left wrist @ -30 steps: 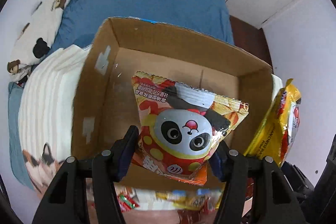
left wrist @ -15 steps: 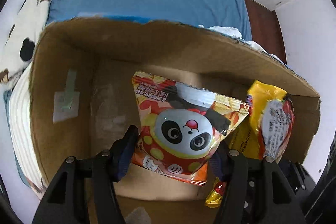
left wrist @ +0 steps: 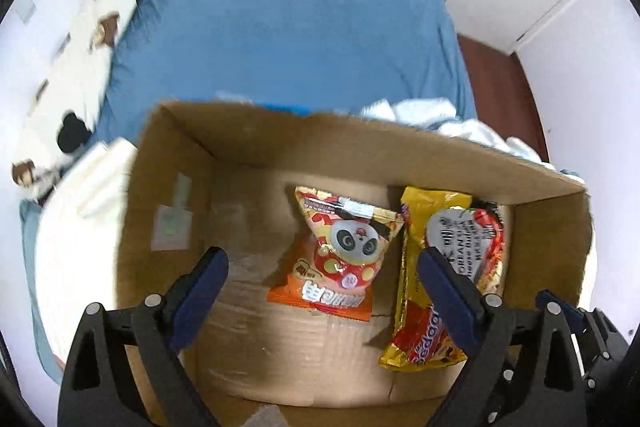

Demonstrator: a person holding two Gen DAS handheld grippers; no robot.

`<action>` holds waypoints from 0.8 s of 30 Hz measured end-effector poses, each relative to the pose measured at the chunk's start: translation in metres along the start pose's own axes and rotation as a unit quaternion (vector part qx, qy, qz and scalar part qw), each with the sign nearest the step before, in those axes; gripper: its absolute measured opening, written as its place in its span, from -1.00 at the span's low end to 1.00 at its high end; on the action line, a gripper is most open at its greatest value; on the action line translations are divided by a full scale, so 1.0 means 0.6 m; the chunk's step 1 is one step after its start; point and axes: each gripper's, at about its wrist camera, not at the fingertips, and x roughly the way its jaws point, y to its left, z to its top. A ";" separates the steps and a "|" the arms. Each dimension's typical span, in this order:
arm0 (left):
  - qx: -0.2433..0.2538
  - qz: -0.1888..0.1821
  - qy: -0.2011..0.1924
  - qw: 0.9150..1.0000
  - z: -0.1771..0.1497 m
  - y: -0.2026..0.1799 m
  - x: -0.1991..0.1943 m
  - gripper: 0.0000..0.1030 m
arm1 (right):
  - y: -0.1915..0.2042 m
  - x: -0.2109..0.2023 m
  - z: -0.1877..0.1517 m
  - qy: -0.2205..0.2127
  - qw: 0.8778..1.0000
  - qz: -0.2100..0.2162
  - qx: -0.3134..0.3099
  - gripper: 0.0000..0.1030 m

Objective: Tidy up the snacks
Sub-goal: 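Carry both packs into the cardboard box and open both tools to release them, then grasp the red sauce packet with the left tool while the right tool grasps the brown jerky packet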

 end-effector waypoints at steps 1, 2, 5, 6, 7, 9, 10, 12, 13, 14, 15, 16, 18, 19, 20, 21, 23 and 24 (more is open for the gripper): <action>0.004 0.002 -0.012 1.000 -0.008 -0.002 -0.017 0.88 | 0.005 -0.021 -0.016 -0.010 1.000 0.000 -0.004 0.97; 0.006 0.000 -0.022 1.000 -0.015 -0.003 -0.032 0.88 | 0.003 -0.037 -0.021 -0.016 1.000 0.001 -0.006 0.97; 0.011 -0.002 -0.054 0.999 -0.041 -0.005 -0.087 0.88 | 0.013 -0.102 -0.070 -0.043 0.999 0.013 -0.015 0.97; 0.016 0.000 -0.066 0.998 -0.053 -0.008 -0.108 0.88 | 0.012 -0.122 -0.079 -0.047 0.999 0.018 -0.014 0.97; 0.020 -0.002 -0.081 0.997 -0.069 -0.007 -0.133 0.88 | 0.010 -0.143 -0.100 -0.055 0.998 0.026 -0.013 0.97; 0.029 0.001 -0.105 0.994 -0.102 -0.009 -0.173 0.88 | 0.012 -0.182 -0.134 -0.068 0.997 0.031 -0.018 0.97; 0.033 0.001 -0.116 0.993 -0.122 -0.007 -0.192 0.88 | 0.014 -0.201 -0.161 -0.075 0.996 0.034 -0.020 0.97; 0.039 0.005 -0.133 0.990 -0.171 -0.002 -0.226 0.88 | 0.019 -0.221 -0.201 -0.080 0.996 0.044 -0.022 0.97; 0.043 0.010 -0.138 0.990 -0.192 -0.001 -0.237 0.88 | 0.018 -0.229 -0.233 -0.081 0.995 0.047 -0.021 0.97; 0.044 0.015 -0.141 0.989 -0.222 0.005 -0.247 0.88 | 0.014 -0.232 -0.256 -0.080 0.995 0.051 -0.017 0.97; 0.048 0.022 -0.140 0.989 -0.244 0.009 -0.251 0.88 | 0.010 -0.236 -0.285 -0.077 0.995 0.057 -0.013 0.97; 0.053 0.029 -0.138 0.989 -0.267 0.013 -0.254 0.88 | 0.005 -0.235 -0.319 -0.070 0.996 0.063 -0.005 0.97; 0.064 0.049 -0.127 0.989 -0.330 0.026 -0.243 0.88 | -0.017 -0.204 -0.374 -0.052 0.996 0.075 0.014 0.97; 0.074 0.061 -0.116 0.989 -0.359 0.032 -0.232 0.88 | -0.022 -0.193 -0.407 -0.040 0.996 0.079 0.024 0.97; 0.081 0.072 -0.102 0.989 -0.384 0.037 -0.218 0.88 | -0.028 -0.175 -0.432 -0.031 0.996 0.079 0.034 0.97; 0.091 0.081 -0.081 0.989 -0.413 0.043 -0.196 0.88 | -0.037 -0.150 -0.453 -0.020 0.995 0.081 0.048 0.97; 0.114 0.095 -0.031 0.988 -0.469 0.054 -0.144 0.88 | -0.057 -0.114 -0.499 0.009 0.993 0.090 0.075 0.98; 0.126 0.101 -0.002 0.987 -0.499 0.061 -0.111 0.88 | -0.063 -0.091 -0.520 0.024 0.992 0.091 0.085 0.98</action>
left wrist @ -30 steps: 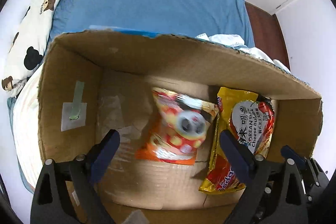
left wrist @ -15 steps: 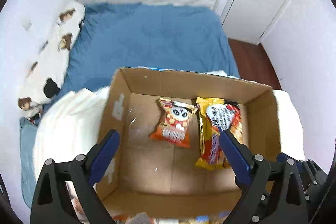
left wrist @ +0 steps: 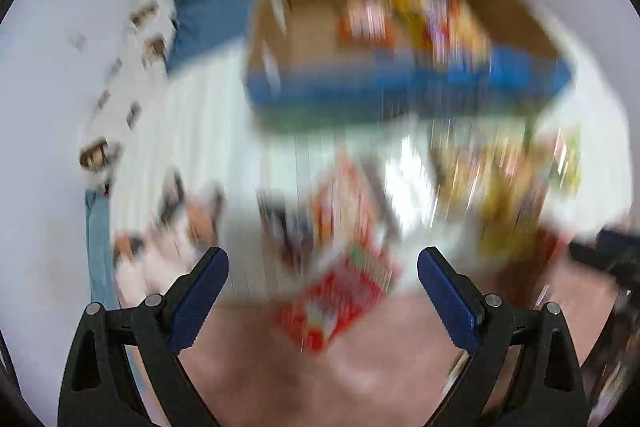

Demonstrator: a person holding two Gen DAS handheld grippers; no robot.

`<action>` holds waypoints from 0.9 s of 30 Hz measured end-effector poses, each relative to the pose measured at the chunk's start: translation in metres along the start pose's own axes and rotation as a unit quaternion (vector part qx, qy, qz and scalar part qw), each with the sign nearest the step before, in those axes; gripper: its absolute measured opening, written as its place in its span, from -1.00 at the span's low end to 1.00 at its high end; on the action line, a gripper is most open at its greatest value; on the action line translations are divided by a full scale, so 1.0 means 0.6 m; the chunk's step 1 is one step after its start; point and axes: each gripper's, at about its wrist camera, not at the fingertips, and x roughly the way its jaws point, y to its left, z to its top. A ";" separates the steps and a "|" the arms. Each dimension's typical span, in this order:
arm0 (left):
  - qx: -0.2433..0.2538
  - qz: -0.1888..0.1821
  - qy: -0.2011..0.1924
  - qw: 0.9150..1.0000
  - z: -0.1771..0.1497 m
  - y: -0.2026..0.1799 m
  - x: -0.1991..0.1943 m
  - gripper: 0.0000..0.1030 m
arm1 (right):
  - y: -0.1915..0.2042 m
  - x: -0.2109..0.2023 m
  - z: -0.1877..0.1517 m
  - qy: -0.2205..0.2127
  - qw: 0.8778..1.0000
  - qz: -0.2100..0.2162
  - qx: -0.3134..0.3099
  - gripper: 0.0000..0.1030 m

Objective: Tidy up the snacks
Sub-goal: 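Grasp the red sauce packet with the left tool while the right tool grasps the brown jerky packet, then lift both packets into the cardboard box and open both tools to drop them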

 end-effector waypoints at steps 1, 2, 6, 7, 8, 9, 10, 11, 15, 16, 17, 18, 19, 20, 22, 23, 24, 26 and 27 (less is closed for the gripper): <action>0.012 0.004 0.022 1.000 -0.020 -0.005 0.027 0.88 | -0.015 0.018 -0.018 0.015 1.000 -0.004 0.012 0.97; 0.022 0.009 0.038 0.999 -0.037 -0.011 0.051 0.88 | -0.024 0.032 -0.029 0.024 1.000 -0.007 0.017 0.97; 0.057 0.027 0.101 0.993 -0.073 -0.030 0.146 0.88 | -0.053 0.082 -0.062 0.045 0.998 -0.026 0.020 0.97; 0.065 0.032 0.107 0.992 -0.073 -0.036 0.159 0.88 | -0.057 0.090 -0.066 0.048 0.998 -0.034 0.017 0.97; 0.073 0.036 0.108 0.991 -0.071 -0.042 0.171 0.88 | -0.059 0.099 -0.067 0.050 0.998 -0.041 0.013 0.97; 0.081 0.038 0.108 0.990 -0.067 -0.049 0.181 0.88 | -0.062 0.107 -0.072 0.051 0.998 -0.046 0.008 0.97; 0.084 0.037 0.108 0.990 -0.062 -0.053 0.187 0.88 | -0.062 0.115 -0.073 0.053 0.997 -0.052 0.000 0.95; 0.083 0.033 0.108 0.990 -0.058 -0.058 0.191 0.83 | -0.062 0.122 -0.072 0.055 0.997 -0.059 -0.005 0.91; 0.030 -0.016 0.127 0.991 -0.050 -0.060 0.193 0.39 | -0.066 0.160 -0.069 0.076 0.994 -0.082 -0.018 0.46; 0.007 -0.042 0.137 0.990 -0.052 -0.058 0.191 0.39 | -0.069 0.168 -0.070 0.081 0.993 -0.081 -0.016 0.46; -0.010 -0.062 0.146 0.987 -0.055 -0.056 0.191 0.39 | -0.071 0.175 -0.072 0.088 0.993 -0.078 -0.014 0.46; -0.025 -0.087 0.155 0.984 -0.063 -0.059 0.189 0.39 | -0.071 0.180 -0.074 0.094 0.993 -0.073 -0.014 0.46; -0.034 -0.104 0.160 0.981 -0.070 -0.062 0.186 0.39 | -0.070 0.182 -0.077 0.105 0.993 -0.056 -0.011 0.46; -0.036 -0.110 0.163 0.980 -0.075 -0.065 0.184 0.39 | -0.069 0.183 -0.080 0.109 0.993 -0.047 -0.009 0.46; -0.034 -0.112 0.163 0.980 -0.083 -0.068 0.178 0.39 | -0.072 0.177 -0.081 0.107 0.994 -0.037 -0.003 0.47; -0.032 -0.107 0.161 0.981 -0.090 -0.068 0.180 0.40 | -0.074 0.175 -0.081 0.103 0.994 -0.042 -0.001 0.49; -0.031 -0.097 0.159 0.982 -0.092 -0.066 0.181 0.40 | -0.078 0.172 -0.078 0.098 0.994 -0.045 0.004 0.52; -0.034 -0.086 0.161 0.983 -0.099 -0.067 0.186 0.41 | -0.084 0.174 -0.073 0.097 0.994 -0.045 0.017 0.53; -0.040 -0.086 0.161 0.982 -0.097 -0.062 0.189 0.42 | -0.084 0.176 -0.071 0.096 0.994 -0.048 0.021 0.56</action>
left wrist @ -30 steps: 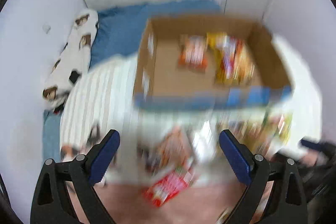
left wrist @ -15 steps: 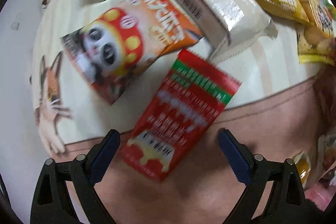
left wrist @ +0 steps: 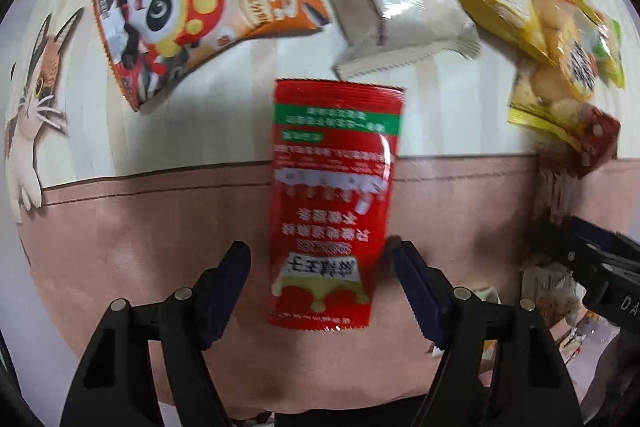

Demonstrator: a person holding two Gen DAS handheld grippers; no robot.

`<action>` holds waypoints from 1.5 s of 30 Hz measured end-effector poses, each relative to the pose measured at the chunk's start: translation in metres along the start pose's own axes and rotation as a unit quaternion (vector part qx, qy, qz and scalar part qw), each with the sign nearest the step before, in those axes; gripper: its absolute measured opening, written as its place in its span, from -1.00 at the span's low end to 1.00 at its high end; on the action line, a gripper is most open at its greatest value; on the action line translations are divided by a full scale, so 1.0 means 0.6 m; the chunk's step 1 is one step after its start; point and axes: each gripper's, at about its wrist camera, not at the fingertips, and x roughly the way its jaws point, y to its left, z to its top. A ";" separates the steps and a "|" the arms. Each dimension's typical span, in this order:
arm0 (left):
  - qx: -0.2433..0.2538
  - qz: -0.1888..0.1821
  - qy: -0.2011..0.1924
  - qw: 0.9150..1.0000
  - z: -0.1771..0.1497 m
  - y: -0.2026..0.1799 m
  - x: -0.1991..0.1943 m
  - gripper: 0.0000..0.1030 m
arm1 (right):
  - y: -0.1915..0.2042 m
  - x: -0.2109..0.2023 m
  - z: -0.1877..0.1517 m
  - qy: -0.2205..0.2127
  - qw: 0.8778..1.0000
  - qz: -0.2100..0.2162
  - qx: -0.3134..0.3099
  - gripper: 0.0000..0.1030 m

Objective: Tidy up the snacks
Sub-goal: 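Lift both packets into the cardboard box and open both tools to drop them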

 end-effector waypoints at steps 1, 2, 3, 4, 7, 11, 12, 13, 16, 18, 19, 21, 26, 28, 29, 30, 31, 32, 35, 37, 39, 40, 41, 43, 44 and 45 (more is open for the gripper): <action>-0.004 -0.003 -0.001 1.000 0.003 0.003 0.002 0.43 | 0.001 0.002 0.003 -0.004 1.000 -0.006 0.000 0.56; -0.006 0.000 -0.002 1.000 0.008 0.007 0.002 0.43 | -0.002 0.001 0.007 -0.008 1.000 -0.012 0.000 0.56; -0.008 0.008 -0.005 1.000 0.013 0.005 0.008 0.43 | -0.002 0.001 0.008 -0.012 1.000 -0.019 0.006 0.56; -0.009 0.013 -0.008 1.000 0.016 0.003 0.012 0.43 | -0.007 0.003 0.012 -0.016 1.000 -0.024 0.011 0.54; -0.009 0.020 -0.020 1.000 0.015 -0.007 0.014 0.23 | 0.005 0.005 0.007 -0.032 0.999 -0.038 0.006 0.15; -0.023 0.003 -0.021 1.000 -0.008 -0.020 0.005 -0.05 | 0.018 0.008 -0.014 -0.007 1.000 -0.002 -0.021 0.15; -0.026 0.000 -0.019 0.999 -0.017 -0.018 0.005 -0.05 | 0.020 0.009 -0.016 -0.004 1.000 0.001 -0.026 0.15; -0.028 -0.001 -0.017 0.999 -0.028 -0.017 0.008 -0.05 | 0.022 0.011 -0.020 0.001 0.999 0.002 -0.032 0.15; -0.028 0.001 -0.002 1.000 -0.045 -0.015 0.030 0.00 | 0.017 0.016 -0.018 0.002 1.000 0.009 -0.025 0.28; -0.026 0.007 -0.001 1.000 -0.043 -0.015 0.041 0.00 | 0.013 0.025 -0.018 0.002 1.000 0.007 -0.024 0.32; -0.025 0.009 -0.001 1.000 -0.042 -0.016 0.042 -0.01 | 0.015 0.027 -0.017 0.000 1.000 -0.002 -0.027 0.32; -0.028 0.012 -0.004 1.000 -0.047 -0.016 0.043 -0.05 | 0.022 0.032 -0.022 -0.010 0.999 -0.014 -0.028 0.30; -0.042 0.005 -0.021 0.999 -0.038 -0.027 0.031 -0.15 | 0.032 0.030 -0.044 -0.041 0.998 -0.031 -0.022 0.11; -0.050 -0.003 -0.024 0.998 -0.053 -0.030 0.029 -0.15 | 0.026 0.017 -0.048 -0.044 0.998 -0.023 -0.026 0.11; -0.053 -0.008 -0.024 0.998 -0.055 -0.027 0.024 -0.15 | 0.027 0.011 -0.048 -0.043 0.999 -0.015 -0.025 0.11; -0.055 -0.013 -0.027 0.998 -0.062 -0.015 0.019 -0.16 | 0.028 0.006 -0.052 -0.042 0.999 -0.008 -0.025 0.10; -0.056 -0.016 -0.030 0.998 -0.065 -0.013 0.010 -0.16 | 0.022 -0.003 -0.051 -0.043 0.999 -0.001 -0.026 0.10; -0.057 -0.019 -0.036 0.998 -0.068 -0.013 0.001 -0.16 | 0.012 -0.013 -0.048 -0.045 0.999 0.005 -0.027 0.10; -0.058 -0.036 -0.054 0.996 -0.061 -0.003 -0.042 -0.16 | 0.007 -0.058 -0.046 -0.055 0.998 0.028 -0.031 0.10; -0.057 -0.053 -0.070 0.995 -0.060 -0.001 -0.080 -0.16 | 0.006 -0.092 -0.041 -0.063 0.996 0.043 -0.036 0.10; -0.053 -0.067 -0.088 0.992 -0.053 -0.003 -0.121 -0.16 | 0.007 -0.131 -0.049 -0.075 0.994 0.060 -0.041 0.10; -0.051 -0.074 -0.097 0.991 -0.047 -0.006 -0.143 -0.16 | 0.011 -0.157 -0.042 -0.084 0.993 0.070 -0.045 0.10; -0.047 -0.080 -0.104 0.990 -0.039 -0.010 -0.165 -0.16 | 0.019 -0.184 -0.046 -0.092 0.992 0.078 -0.048 0.10; -0.040 -0.094 -0.120 0.988 -0.015 -0.021 -0.213 -0.16 | 0.037 -0.225 -0.036 -0.108 0.988 0.093 -0.053 0.10; -0.037 -0.102 -0.127 0.986 -0.004 -0.020 -0.232 -0.16 | 0.047 -0.246 -0.028 -0.117 0.987 0.101 -0.055 0.10; -0.033 -0.108 -0.134 0.985 0.010 -0.024 -0.251 -0.16 | 0.053 -0.268 -0.016 -0.126 0.985 0.108 -0.057 0.10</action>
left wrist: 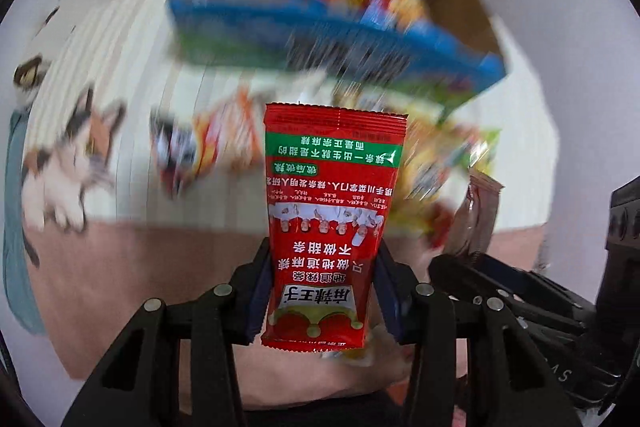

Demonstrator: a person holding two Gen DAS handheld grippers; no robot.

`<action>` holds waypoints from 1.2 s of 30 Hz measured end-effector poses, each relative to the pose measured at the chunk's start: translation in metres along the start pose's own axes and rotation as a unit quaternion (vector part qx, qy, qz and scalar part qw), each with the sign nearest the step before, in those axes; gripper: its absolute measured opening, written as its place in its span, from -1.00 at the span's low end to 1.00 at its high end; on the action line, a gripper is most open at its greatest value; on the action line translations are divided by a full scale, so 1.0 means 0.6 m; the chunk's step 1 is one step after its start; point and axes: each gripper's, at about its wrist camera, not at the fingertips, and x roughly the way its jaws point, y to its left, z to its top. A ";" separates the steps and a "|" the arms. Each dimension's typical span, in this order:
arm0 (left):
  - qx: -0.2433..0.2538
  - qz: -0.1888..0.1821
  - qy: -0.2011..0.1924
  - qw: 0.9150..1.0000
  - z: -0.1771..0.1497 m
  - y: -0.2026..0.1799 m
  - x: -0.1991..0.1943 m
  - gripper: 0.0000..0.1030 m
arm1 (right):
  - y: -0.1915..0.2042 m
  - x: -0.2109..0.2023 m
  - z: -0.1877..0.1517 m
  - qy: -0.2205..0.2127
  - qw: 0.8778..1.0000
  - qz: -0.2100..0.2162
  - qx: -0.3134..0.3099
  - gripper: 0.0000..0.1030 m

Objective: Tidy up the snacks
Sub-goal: 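Lift both packets into the cardboard box and open both tools to drop them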

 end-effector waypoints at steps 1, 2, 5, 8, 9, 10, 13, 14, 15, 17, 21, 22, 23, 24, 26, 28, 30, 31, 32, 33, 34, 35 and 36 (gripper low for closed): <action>0.002 -0.003 -0.005 1.000 0.022 -0.008 -0.011 -0.16 | 0.009 -0.022 0.027 -0.012 1.000 0.005 -0.005 0.10; 0.004 -0.007 -0.009 1.000 0.042 -0.001 -0.020 -0.16 | 0.025 -0.012 0.048 -0.019 1.000 0.006 -0.007 0.10; 0.011 -0.005 -0.017 1.000 0.117 -0.018 -0.031 -0.16 | 0.074 -0.020 0.108 -0.042 0.999 0.004 -0.019 0.10; 0.014 0.011 -0.023 1.000 0.196 -0.019 -0.041 -0.15 | 0.094 -0.034 0.183 -0.053 0.998 -0.009 -0.032 0.10; 0.012 0.014 -0.020 1.000 0.222 -0.015 -0.037 -0.15 | 0.108 -0.024 0.208 -0.053 0.998 -0.011 -0.034 0.10; 0.009 0.019 -0.015 1.000 0.252 -0.010 -0.033 -0.15 | 0.115 -0.018 0.231 -0.051 0.998 -0.014 -0.037 0.10; -0.001 0.029 0.001 1.000 0.320 0.005 -0.014 -0.15 | 0.131 0.016 0.300 -0.033 0.998 -0.021 -0.043 0.10; -0.003 0.031 0.010 0.999 0.343 0.011 -0.002 -0.15 | 0.132 0.020 0.314 -0.025 0.998 -0.022 -0.045 0.10; -0.004 0.032 0.019 0.999 0.368 0.014 0.016 -0.15 | 0.136 0.034 0.328 -0.017 0.999 -0.024 -0.045 0.10; -0.014 0.034 0.036 0.999 0.398 0.025 0.049 -0.15 | 0.144 0.071 0.351 0.002 0.999 -0.026 -0.047 0.10; -0.022 0.042 0.068 0.997 0.434 0.044 0.102 -0.15 | 0.147 0.143 0.374 0.039 0.997 -0.041 -0.050 0.10; -0.022 0.046 0.077 0.996 0.437 0.046 0.116 -0.15 | 0.147 0.162 0.379 0.049 0.996 -0.045 -0.051 0.10; -0.022 0.048 0.084 0.995 0.438 0.050 0.126 -0.14 | 0.145 0.178 0.378 0.054 0.996 -0.048 -0.053 0.10; -0.023 0.051 0.092 0.994 0.440 0.055 0.139 -0.14 | 0.145 0.193 0.382 0.061 0.995 -0.054 -0.054 0.10; -0.026 0.053 0.106 0.993 0.440 0.064 0.163 -0.12 | 0.142 0.216 0.384 0.072 0.994 -0.055 -0.054 0.10; -0.029 0.059 0.117 0.991 0.436 0.074 0.180 -0.11 | 0.139 0.234 0.386 0.084 0.994 -0.054 -0.051 0.11; -0.032 0.056 0.128 0.990 0.432 0.081 0.193 -0.11 | 0.135 0.252 0.390 0.093 0.993 -0.053 -0.047 0.11; -0.036 0.050 0.136 0.989 0.429 0.086 0.200 -0.11 | 0.134 0.260 0.391 0.102 0.992 -0.052 -0.045 0.13; -0.040 0.044 0.139 0.989 0.428 0.089 0.204 -0.11 | 0.132 0.267 0.393 0.107 0.992 -0.053 -0.042 0.14; -0.042 0.040 0.140 0.988 0.426 0.093 0.207 -0.08 | 0.130 0.275 0.396 0.113 0.991 -0.057 -0.038 0.23; -0.042 0.041 0.139 0.988 0.424 0.095 0.207 -0.05 | 0.129 0.279 0.397 0.116 0.991 -0.060 -0.036 0.30; -0.039 0.045 0.135 0.989 0.424 0.096 0.206 0.04 | 0.126 0.282 0.397 0.115 0.991 -0.061 -0.033 0.55; -0.033 0.050 0.127 0.990 0.424 0.095 0.203 0.08 | 0.125 0.284 0.400 0.113 0.991 -0.062 -0.033 0.78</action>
